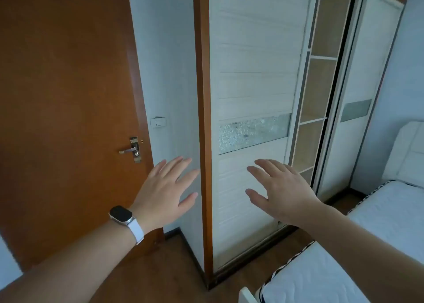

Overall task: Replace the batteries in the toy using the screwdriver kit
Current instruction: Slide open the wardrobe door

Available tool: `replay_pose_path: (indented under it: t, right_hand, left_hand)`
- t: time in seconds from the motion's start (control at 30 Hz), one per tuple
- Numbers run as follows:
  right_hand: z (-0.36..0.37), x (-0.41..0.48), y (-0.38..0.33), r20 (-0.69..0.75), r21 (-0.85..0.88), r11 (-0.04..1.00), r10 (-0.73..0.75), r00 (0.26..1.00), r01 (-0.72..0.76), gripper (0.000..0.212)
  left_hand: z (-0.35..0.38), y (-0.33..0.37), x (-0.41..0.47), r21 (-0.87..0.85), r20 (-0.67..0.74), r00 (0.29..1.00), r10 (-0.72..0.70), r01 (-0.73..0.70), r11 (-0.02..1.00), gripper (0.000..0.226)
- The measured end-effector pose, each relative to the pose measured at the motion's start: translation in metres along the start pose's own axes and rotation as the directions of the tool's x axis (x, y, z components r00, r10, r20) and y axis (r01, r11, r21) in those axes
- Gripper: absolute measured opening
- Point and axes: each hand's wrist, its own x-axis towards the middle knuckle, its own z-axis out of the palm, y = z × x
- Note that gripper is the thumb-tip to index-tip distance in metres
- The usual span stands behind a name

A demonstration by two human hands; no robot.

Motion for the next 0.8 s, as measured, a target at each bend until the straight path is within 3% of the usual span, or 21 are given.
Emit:
replay_pose_path:
  t: [0.4,0.8]
  right_hand:
    - [0.048,0.156,-0.079,-0.011,-0.025,0.997,0.066,0.998,-0.066,0.072]
    - [0.075,0.218,-0.089,0.061,-0.073,0.991,0.113,0.992,-0.109,0.074]
  left_hand:
    - [0.093,-0.16,0.04,-0.051,-0.067,0.997,0.029,-0.032,0.998,0.051]
    - [0.155,-0.223,0.068,-0.147,-0.025,1.0,0.013,-0.017,0.989,0.055]
